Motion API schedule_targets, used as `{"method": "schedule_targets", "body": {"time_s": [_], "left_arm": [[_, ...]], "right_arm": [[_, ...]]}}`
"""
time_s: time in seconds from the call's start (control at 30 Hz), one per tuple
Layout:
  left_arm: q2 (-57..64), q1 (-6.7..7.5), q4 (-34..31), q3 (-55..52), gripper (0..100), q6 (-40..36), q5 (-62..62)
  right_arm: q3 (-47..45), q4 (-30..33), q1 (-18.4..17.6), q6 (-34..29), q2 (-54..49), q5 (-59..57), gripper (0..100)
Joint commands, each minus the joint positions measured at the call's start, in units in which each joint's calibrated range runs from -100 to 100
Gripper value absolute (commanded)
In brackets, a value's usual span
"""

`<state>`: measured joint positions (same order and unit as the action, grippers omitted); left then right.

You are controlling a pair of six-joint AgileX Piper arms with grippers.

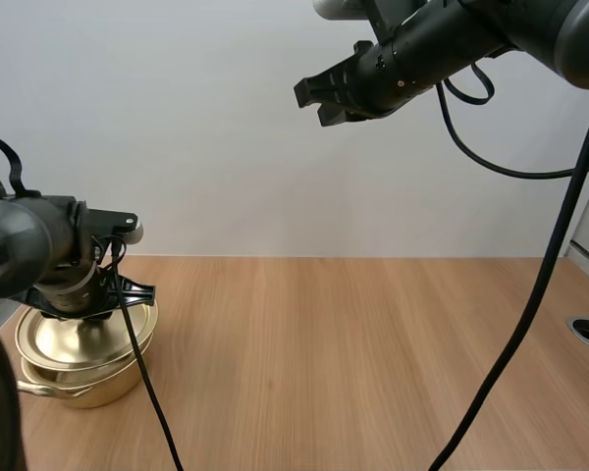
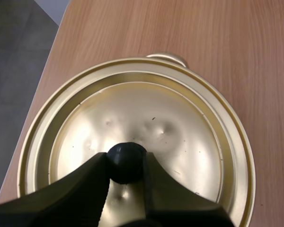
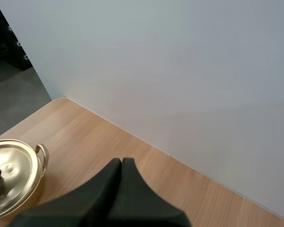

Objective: Open the pot, put the car inside, and close it

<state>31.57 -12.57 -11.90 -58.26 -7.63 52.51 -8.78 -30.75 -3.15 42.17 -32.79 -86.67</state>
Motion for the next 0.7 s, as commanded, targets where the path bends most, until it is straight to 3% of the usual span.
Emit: {"method": "schedule_targets", "body": {"time_s": [0.0,0.2,0.67], "left_arm": [[-0.5,-0.02,-1.2,0.0,0,-1.2,0.0],[-3.1,-0.02,-4.7,0.0,0,-4.1,-0.1],[-8.8,-0.02,-4.8,-0.4,0,-4.5,-3.4]], "right_arm": [[-0.1,0.1,0.0,-0.2,-0.5,0.0,0],[-0.1,0.5,0.0,-0.4,-2.1,-0.1,0],[-0.1,0.6,0.0,-0.7,-3.7,-1.5,0]]}}
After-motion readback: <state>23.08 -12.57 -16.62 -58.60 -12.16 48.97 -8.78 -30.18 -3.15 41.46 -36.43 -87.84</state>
